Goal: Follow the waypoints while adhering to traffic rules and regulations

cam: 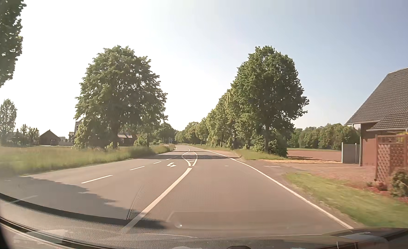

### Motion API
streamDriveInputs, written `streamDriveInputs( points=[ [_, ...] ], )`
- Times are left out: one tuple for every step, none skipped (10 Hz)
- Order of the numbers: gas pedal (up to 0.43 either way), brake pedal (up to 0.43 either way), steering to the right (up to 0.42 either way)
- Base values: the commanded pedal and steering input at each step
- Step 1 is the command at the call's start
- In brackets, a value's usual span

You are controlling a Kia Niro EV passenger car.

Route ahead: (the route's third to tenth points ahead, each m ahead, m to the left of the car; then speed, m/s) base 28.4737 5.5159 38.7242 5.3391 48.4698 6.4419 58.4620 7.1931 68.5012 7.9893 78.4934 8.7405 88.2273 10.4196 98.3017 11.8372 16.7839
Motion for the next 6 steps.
streamDriveInputs(
  points=[
    [0.421, 0.0, -0.008],
    [0.409, 0.0, -0.009],
    [0.409, 0.0, -0.01],
    [0.409, 0.0, -0.01],
    [0.409, 0.0, -0.011],
    [0.409, 0.0, -0.011]
  ],
)
